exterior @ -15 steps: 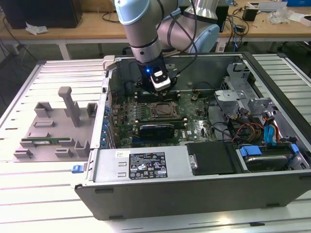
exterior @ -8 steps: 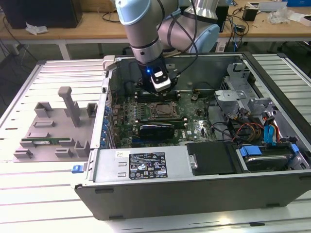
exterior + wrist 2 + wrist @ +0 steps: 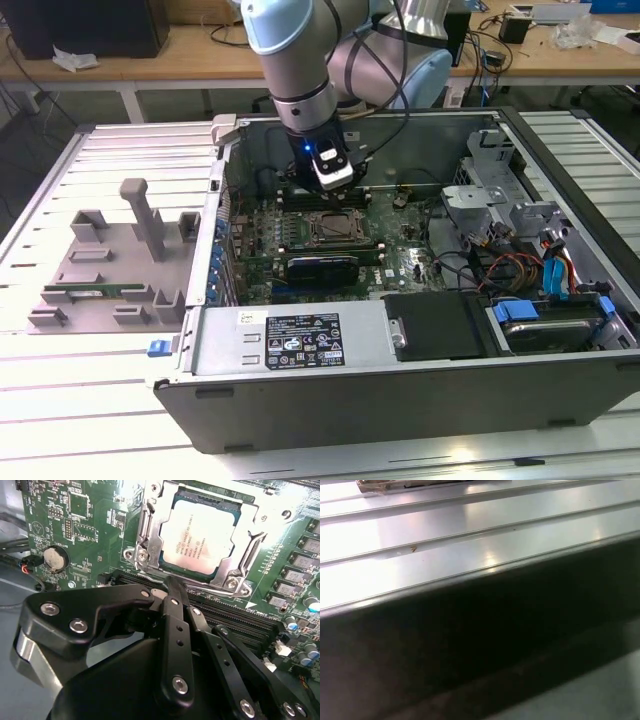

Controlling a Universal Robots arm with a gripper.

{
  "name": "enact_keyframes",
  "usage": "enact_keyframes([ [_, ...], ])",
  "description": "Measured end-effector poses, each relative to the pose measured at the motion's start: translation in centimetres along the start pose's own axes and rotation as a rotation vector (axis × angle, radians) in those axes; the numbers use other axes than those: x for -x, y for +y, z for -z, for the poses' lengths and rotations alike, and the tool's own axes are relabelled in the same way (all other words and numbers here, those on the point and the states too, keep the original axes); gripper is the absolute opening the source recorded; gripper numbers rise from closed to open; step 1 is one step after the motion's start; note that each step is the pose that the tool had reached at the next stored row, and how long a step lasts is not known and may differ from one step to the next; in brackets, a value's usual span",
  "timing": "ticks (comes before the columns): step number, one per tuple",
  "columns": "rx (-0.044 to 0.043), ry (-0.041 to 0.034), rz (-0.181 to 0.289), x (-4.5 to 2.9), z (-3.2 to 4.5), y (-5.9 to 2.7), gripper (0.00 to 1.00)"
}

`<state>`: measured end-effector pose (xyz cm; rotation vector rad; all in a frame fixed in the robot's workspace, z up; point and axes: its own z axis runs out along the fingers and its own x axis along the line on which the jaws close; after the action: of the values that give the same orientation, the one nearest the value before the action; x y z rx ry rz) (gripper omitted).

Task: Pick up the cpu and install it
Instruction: 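Install the first cpu locking lever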

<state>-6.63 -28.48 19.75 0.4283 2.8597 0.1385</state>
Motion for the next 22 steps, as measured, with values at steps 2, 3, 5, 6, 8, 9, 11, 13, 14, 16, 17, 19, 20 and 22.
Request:
enact_keyframes([
  [2,-0.001,-0.0006,-0.004,0.07,-0.09,0.0,0.11],
  [3,-0.0014,-0.0008,-0.006,0.1,-0.12,0.0,0.11],
  [5,-0.002,-0.0015,-0.01,0.16,-0.18,0.02,0.11],
  [6,-0.0023,-0.0015,-0.01,0.17,-0.17,0.01,0.11],
  [8,-0.0011,-0.0011,-0.011,0.17,-0.17,0.01,0.11],
  [9,0.0003,-0.0006,-0.011,0.17,-0.17,0.02,0.11],
  [11,0.0017,-0.0006,-0.011,0.23,0.06,0.05,0.11],
  [13,0.0015,-0.0005,-0.011,0.4,0.8,0.15,0.11],
  [14,0.0013,-0.0004,-0.011,0.45,1.04,0.18,0.11],
  [16,-0.0009,-0.0011,-0.011,0.76,2.29,0.35,0.11],
  [17,-0.0035,-0.0019,-0.01,0.85,2.71,0.4,0.11],
  [19,-0.0108,-0.0043,-0.008,0.88,2.82,0.42,0.11],
  [20,-0.0212,-0.007,-0.005,0.89,2.83,0.42,0.11],
  [22,-0.054,-0.0146,0.002,0.92,2.82,0.44,0.11],
])
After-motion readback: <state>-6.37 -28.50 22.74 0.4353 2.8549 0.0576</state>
